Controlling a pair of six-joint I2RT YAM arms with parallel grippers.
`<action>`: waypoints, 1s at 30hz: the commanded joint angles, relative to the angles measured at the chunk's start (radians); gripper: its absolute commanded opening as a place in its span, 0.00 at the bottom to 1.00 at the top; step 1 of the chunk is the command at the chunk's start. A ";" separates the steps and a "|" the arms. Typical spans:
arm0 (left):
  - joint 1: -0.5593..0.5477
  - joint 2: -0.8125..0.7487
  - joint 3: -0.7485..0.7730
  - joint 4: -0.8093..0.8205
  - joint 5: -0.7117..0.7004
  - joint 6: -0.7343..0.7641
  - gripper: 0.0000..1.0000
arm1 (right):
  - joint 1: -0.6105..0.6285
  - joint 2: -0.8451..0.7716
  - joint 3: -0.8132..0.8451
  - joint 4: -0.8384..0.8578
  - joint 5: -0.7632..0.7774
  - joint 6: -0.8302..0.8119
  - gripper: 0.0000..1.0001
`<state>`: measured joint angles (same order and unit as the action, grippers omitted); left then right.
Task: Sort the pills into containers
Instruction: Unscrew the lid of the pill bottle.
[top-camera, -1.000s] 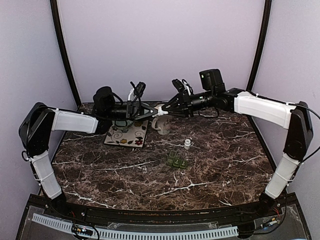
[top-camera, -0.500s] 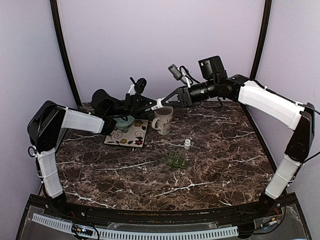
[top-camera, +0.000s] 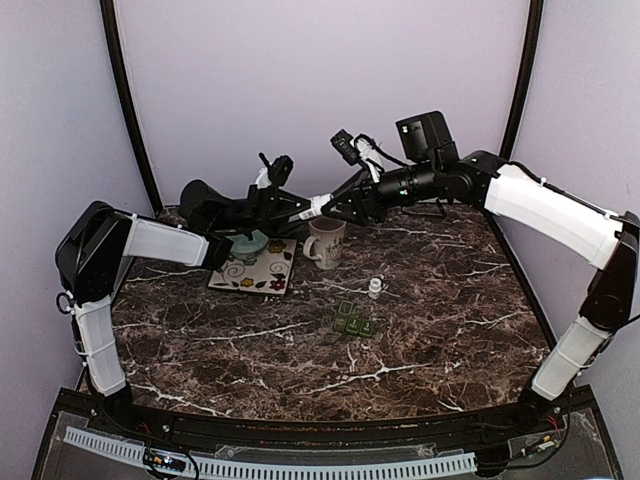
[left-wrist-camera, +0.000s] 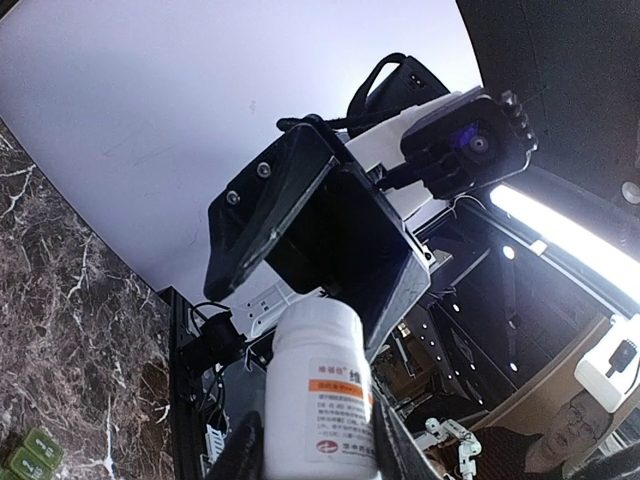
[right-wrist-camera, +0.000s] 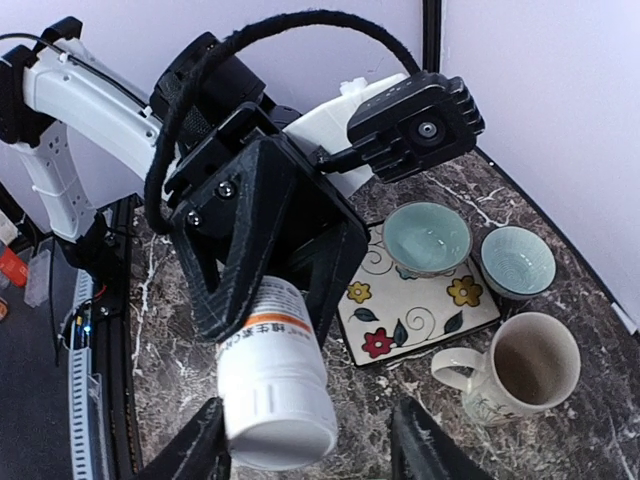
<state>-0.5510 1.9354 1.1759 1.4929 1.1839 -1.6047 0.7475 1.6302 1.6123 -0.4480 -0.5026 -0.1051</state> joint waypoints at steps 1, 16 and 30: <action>-0.007 -0.023 0.031 0.058 0.016 0.014 0.00 | -0.013 -0.012 -0.024 0.037 0.064 -0.001 0.58; 0.010 -0.016 0.036 -0.094 -0.021 0.196 0.00 | -0.024 -0.125 -0.149 0.105 -0.021 0.162 0.68; 0.016 -0.043 0.031 -0.295 -0.063 0.482 0.00 | -0.125 -0.073 -0.149 0.214 -0.196 0.771 0.58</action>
<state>-0.5411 1.9373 1.1942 1.2491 1.1294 -1.2331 0.6460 1.5089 1.4143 -0.2707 -0.6384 0.4408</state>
